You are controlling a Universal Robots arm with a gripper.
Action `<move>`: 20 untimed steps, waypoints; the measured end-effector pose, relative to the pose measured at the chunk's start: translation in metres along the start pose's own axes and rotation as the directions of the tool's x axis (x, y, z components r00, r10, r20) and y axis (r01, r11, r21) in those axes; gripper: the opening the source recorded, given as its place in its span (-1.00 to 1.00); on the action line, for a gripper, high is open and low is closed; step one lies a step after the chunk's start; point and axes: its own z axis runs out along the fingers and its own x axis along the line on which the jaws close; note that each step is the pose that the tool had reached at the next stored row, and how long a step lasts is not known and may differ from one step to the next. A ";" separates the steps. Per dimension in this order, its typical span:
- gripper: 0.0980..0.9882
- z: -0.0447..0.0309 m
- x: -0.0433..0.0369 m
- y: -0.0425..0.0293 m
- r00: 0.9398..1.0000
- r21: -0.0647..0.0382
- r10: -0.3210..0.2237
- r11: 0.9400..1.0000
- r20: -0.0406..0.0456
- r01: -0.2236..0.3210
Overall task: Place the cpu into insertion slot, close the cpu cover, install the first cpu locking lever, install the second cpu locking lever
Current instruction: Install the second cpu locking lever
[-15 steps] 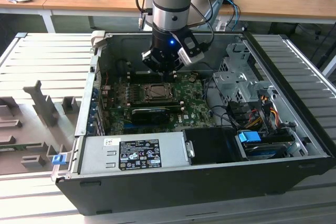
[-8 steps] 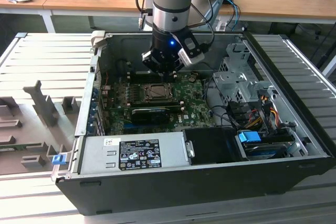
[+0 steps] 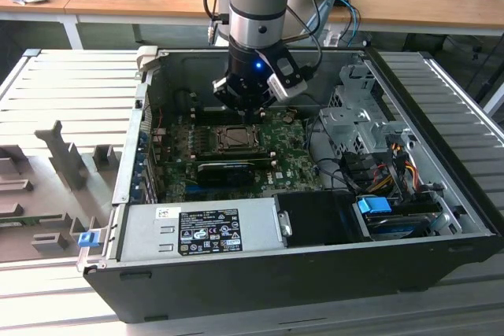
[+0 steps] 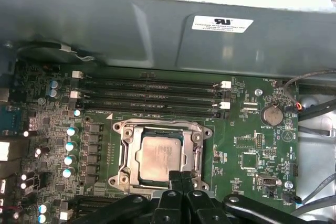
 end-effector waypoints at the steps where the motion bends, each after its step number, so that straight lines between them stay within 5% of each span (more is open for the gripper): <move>1: -0.98 0.0000 0.0000 -0.0003 1.000 0.000 0.000 1.000 0.000 0.000; 12: -0.98 -0.0008 0.0012 -0.0173 1.000 0.000 0.000 1.000 0.000 0.000; 15: -0.98 0.0015 0.0021 -0.0287 1.000 -0.014 -0.001 1.000 -0.002 0.001; 20: -0.98 0.0083 0.0091 -0.0318 1.000 -0.022 -0.023 1.000 -0.006 0.023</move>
